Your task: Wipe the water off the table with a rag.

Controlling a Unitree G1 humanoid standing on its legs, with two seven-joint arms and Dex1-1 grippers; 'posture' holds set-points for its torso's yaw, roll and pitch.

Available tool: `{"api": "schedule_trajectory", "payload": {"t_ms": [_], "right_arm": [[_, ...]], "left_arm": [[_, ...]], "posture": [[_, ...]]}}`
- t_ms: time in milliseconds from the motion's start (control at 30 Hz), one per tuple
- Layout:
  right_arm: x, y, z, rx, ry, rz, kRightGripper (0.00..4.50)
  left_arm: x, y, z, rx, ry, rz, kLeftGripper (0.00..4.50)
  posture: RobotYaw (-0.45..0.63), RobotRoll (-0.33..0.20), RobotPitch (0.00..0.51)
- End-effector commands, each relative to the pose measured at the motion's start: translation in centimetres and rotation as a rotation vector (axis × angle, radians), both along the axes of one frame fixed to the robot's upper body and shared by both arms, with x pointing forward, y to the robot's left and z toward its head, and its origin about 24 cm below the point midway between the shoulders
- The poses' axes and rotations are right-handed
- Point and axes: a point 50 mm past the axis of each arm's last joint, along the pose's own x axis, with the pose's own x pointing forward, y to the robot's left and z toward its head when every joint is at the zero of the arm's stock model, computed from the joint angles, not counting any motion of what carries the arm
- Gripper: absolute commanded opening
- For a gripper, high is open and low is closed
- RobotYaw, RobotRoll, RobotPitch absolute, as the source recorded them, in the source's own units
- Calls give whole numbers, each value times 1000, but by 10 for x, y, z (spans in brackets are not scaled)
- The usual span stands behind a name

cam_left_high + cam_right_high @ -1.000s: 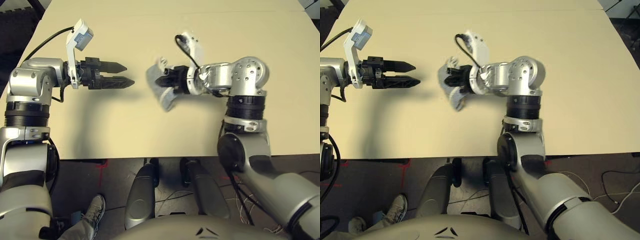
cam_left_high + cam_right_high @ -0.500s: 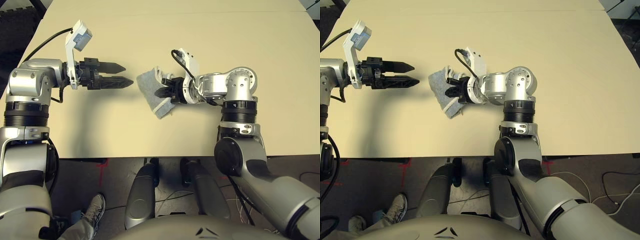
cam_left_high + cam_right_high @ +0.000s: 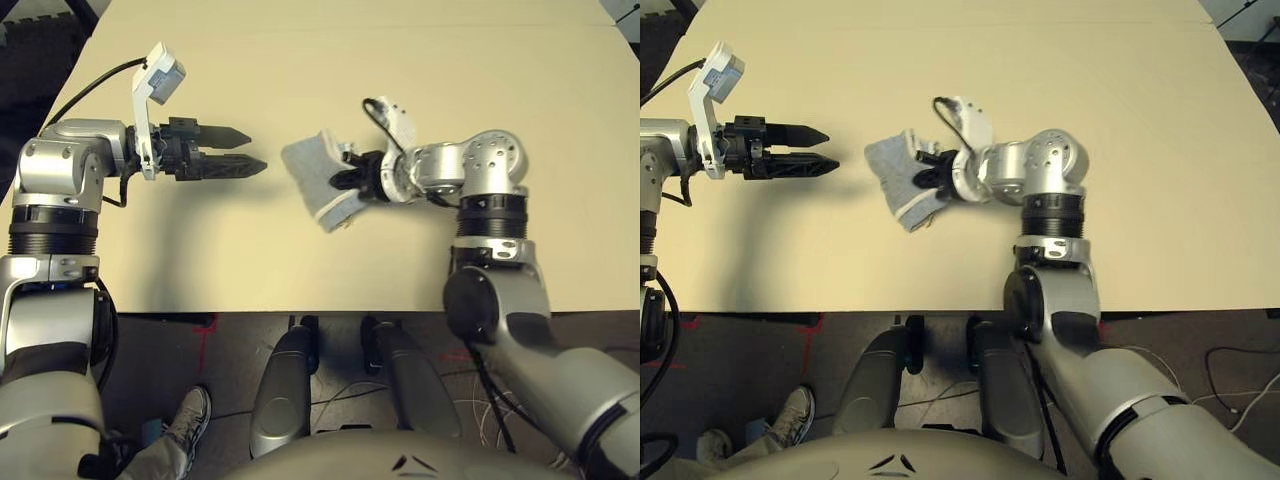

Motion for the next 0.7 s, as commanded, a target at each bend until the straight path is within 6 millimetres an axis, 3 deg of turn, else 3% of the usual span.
{"api": "schedule_trajectory", "payload": {"t_ms": [33,300,400,567,700], "right_arm": [[11,-29,3,-25,-15,-117,4],[17,-77,12,-62,-34,-256,4],[14,-81,12,-63,-22,-255,4],[2,-38,25,15,-22,-61,4],[-17,22,29,109,-52,163,4]], "left_arm": [[-1,1,-2,13,0,-5,4500],[0,0,-2,15,-3,-8,4500],[1,1,-3,16,-3,-5,4500],[2,1,-4,16,-4,-4,4500],[3,2,-3,16,-10,-2,4500]], "posture": [[104,0,289],[95,0,286],[90,0,284],[87,0,281],[87,0,279]]}}
